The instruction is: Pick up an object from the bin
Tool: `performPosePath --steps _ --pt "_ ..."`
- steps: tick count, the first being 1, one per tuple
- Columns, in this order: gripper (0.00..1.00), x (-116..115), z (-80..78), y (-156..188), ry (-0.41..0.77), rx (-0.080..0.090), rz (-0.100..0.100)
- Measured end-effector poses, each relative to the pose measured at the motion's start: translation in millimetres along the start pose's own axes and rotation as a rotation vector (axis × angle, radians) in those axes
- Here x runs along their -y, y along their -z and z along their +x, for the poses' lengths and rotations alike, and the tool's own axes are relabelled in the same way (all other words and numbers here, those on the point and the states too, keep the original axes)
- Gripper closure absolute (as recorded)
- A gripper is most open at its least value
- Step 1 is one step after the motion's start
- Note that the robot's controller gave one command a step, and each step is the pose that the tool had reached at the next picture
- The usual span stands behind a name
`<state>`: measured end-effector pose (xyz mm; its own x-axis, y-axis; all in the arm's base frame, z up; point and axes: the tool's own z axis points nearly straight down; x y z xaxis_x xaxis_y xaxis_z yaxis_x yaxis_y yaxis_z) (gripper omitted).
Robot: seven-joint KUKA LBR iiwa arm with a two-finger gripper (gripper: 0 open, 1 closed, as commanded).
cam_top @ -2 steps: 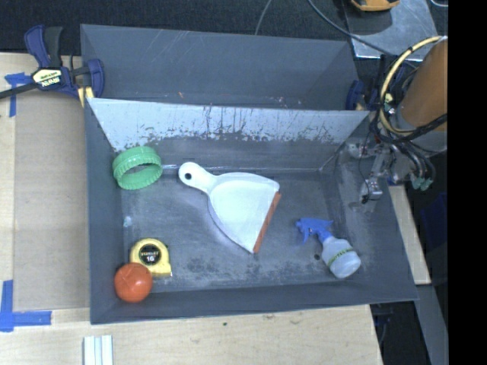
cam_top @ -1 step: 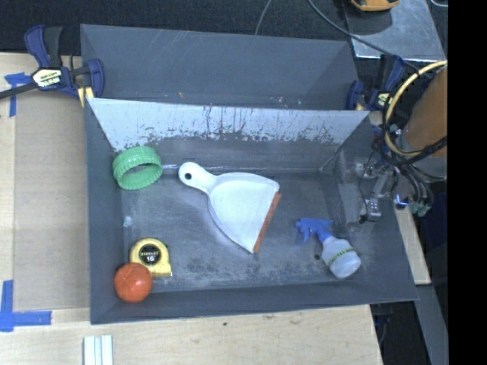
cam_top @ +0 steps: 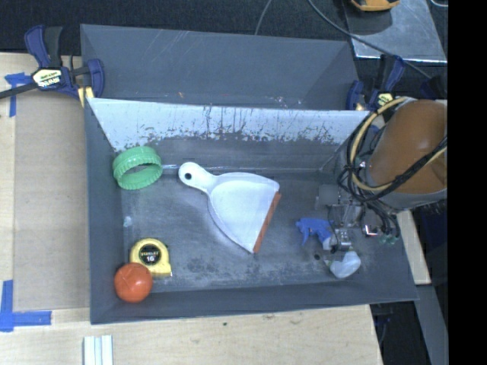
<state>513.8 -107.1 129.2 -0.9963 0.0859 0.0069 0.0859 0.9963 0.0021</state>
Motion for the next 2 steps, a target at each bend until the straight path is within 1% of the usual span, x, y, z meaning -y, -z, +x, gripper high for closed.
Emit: performPosePath --steps 1,2 --pt "0.0 19 -27.3 -55 0.249 -0.013 -0.034" --pt "0.0 -6 30.5 -59 0.195 -0.01 -0.035"
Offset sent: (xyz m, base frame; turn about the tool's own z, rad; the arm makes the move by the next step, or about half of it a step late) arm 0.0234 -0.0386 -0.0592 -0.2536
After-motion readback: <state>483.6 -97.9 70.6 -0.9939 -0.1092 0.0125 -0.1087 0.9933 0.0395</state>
